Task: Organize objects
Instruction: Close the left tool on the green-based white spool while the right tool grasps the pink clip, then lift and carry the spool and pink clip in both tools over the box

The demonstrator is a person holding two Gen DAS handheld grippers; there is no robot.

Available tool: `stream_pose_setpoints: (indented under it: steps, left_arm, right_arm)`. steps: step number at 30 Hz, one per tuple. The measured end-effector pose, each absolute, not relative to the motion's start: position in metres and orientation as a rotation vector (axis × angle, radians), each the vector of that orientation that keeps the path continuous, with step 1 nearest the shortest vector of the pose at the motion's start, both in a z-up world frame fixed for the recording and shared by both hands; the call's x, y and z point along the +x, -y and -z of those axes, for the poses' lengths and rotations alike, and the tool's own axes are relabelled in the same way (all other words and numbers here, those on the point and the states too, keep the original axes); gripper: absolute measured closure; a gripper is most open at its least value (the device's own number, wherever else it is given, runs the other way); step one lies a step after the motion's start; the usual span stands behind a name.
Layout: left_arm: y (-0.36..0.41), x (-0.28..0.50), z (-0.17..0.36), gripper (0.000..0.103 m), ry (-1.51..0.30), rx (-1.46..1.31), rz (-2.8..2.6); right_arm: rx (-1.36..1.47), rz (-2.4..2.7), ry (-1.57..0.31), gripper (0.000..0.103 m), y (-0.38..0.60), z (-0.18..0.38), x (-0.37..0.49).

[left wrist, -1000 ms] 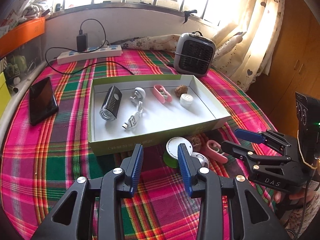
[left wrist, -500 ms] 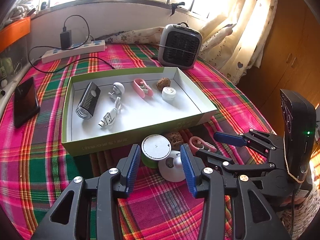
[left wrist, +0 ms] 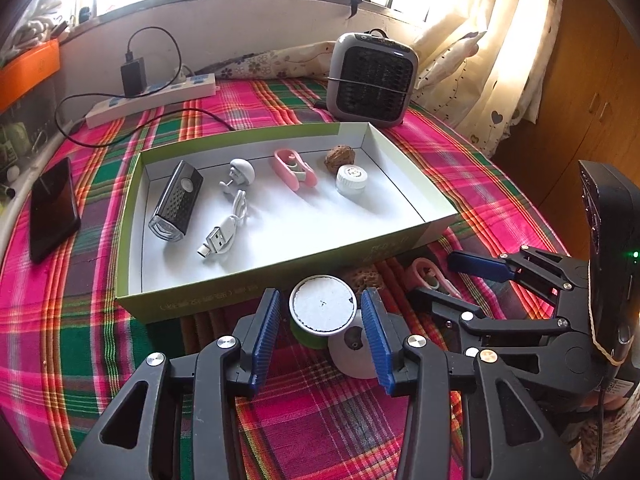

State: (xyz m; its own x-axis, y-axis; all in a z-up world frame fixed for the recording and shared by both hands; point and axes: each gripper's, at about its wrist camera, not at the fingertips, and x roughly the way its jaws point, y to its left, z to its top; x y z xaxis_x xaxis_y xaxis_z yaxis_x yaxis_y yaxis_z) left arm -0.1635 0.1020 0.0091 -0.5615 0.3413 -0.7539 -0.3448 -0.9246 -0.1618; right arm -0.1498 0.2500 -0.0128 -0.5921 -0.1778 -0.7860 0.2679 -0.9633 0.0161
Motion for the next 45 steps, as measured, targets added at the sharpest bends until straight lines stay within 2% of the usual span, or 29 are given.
stream_pose_setpoints:
  steps: [17,20,27,29,33,34,35,45]
  left_arm:
    - [-0.1024,-0.1736,-0.0009,0.063,-0.01,-1.238,-2.496]
    - [-0.1027,-0.1729,-0.002,0.071,-0.001,-1.232,-2.49]
    - [-0.1032,-0.1711,-0.0023,0.071,-0.002,-1.228,-2.494]
    - [-0.1031,-0.1711,-0.0021,0.071,-0.001,-1.225,-2.494]
    - [-0.1025,-0.1702,-0.0017,0.071,-0.007,-1.225,-2.498]
    - [-0.1023,-0.1701,-0.0019,0.071,-0.009,-1.226,-2.5]
    - [-0.1022,-0.1699,-0.0022,0.071,-0.007,-1.224,-2.501]
    - [-0.1013,-0.1689,-0.0049,0.071,-0.008,-1.215,-2.509]
  right_arm:
    - [1.265,2.597,-0.165,0.051,-0.249,0.0129,-0.1527]
    - [1.265,2.598,-0.152,0.051,-0.2496,0.0127,-0.1525]
    - [1.263,2.597,-0.15,0.051,-0.2506,0.0121,-0.1513]
    - [1.259,2.597,-0.149,0.061,-0.2504,0.0117,-0.1505]
    - [1.253,2.592,-0.152,0.069,-0.2493,0.0112,-0.1498]
    - [1.252,2.592,-0.151,0.076,-0.249,0.0112,-0.1493]
    - [1.251,2.593,-0.154,0.079,-0.2485,0.0114,-0.1491]
    - [1.245,2.584,-0.146,0.079,-0.2469,0.0111,-0.1479]
